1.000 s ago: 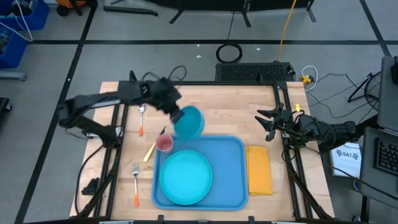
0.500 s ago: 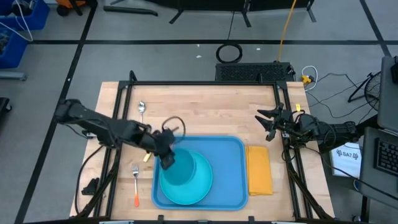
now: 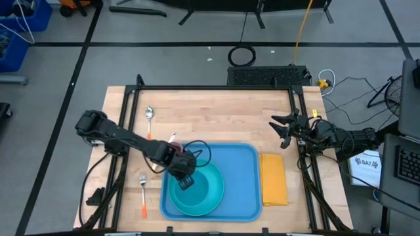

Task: Set up tray
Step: Put the blue bowl on the green plate

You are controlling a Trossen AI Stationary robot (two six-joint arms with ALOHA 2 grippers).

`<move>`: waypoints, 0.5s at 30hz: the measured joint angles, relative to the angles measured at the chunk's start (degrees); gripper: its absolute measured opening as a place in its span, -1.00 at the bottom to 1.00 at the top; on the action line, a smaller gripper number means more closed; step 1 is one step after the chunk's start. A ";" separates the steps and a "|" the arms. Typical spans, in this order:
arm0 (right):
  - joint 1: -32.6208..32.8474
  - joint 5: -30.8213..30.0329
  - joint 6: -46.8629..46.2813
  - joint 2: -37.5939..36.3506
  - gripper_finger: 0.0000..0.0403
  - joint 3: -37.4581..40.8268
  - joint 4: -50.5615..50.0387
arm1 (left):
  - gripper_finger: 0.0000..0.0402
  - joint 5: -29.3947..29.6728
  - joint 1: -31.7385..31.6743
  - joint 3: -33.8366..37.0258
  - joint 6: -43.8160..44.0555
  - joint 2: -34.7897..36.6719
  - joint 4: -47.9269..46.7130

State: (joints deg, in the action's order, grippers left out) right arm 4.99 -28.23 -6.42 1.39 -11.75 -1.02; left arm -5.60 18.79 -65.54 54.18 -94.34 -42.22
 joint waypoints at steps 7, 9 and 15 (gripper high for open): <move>0.00 0.00 0.02 0.02 -0.30 0.00 0.00 | -0.97 -0.20 0.00 0.00 0.03 -1.75 0.07; 0.00 0.02 0.02 0.02 -0.30 0.00 -0.02 | -0.97 0.74 0.00 0.00 0.38 -1.75 0.06; 0.00 0.01 0.02 0.02 -0.30 0.00 -0.02 | -0.97 2.35 0.00 0.00 1.08 -1.75 0.00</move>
State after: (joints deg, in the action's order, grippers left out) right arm 4.99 -28.21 -6.39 1.41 -11.75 -1.04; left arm -3.25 18.79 -65.54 55.26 -96.09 -42.22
